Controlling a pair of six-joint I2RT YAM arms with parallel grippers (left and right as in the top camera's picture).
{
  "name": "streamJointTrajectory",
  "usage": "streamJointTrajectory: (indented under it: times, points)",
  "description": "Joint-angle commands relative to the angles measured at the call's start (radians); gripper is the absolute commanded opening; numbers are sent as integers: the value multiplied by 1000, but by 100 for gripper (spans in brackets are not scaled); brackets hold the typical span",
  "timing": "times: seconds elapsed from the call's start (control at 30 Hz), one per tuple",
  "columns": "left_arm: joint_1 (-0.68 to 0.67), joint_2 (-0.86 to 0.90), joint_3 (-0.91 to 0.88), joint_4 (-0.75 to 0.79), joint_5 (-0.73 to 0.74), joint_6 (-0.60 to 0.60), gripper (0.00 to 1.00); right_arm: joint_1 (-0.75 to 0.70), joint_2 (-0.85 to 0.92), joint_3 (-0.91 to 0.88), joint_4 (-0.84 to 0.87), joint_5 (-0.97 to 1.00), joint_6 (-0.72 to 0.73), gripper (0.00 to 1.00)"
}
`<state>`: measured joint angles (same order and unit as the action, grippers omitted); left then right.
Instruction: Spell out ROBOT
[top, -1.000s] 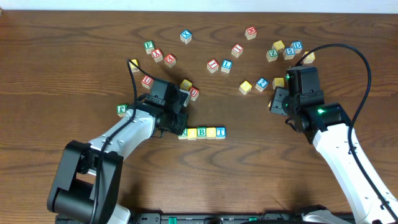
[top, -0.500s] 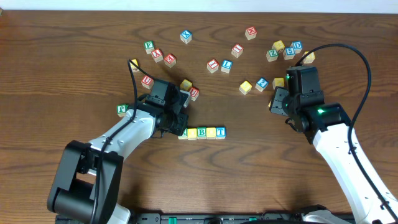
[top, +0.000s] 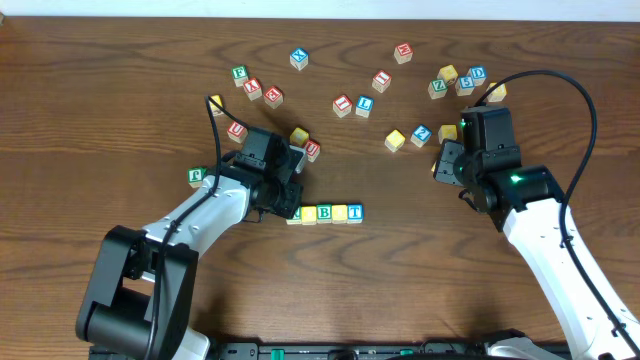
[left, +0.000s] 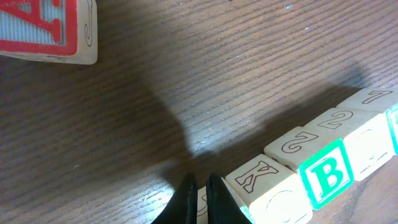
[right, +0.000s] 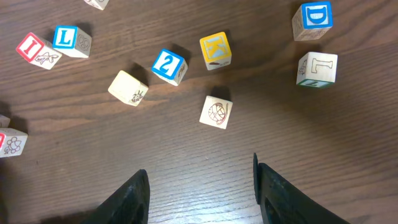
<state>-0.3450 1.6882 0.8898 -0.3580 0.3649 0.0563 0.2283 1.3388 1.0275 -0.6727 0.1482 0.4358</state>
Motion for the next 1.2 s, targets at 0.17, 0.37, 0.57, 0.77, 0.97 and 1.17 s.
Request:
streamJointTrajectory:
  times: [0.17, 0.37, 0.57, 0.77, 0.97, 1.17]
  points:
    - [-2, 4, 14, -8, 13, 9, 7, -5, -17, 22, -1, -2, -3, 50]
    - [-1, 4, 14, -1, 5, 10, 15, -5, -17, 22, -1, -2, -3, 50]
    - [10, -4, 53, -3, -61, 10, 94, -5, -17, 22, -1, -2, -3, 51]
    - [58, -47, 122, -7, -75, 10, 95, -5, -17, 22, -2, -1, -3, 52]
    - [85, -63, 140, -20, -63, 10, 95, -5, -17, 22, -9, 3, -4, 51]
    - [85, -65, 140, -103, -63, 10, 7, -6, -17, 22, -19, 14, -8, 50]
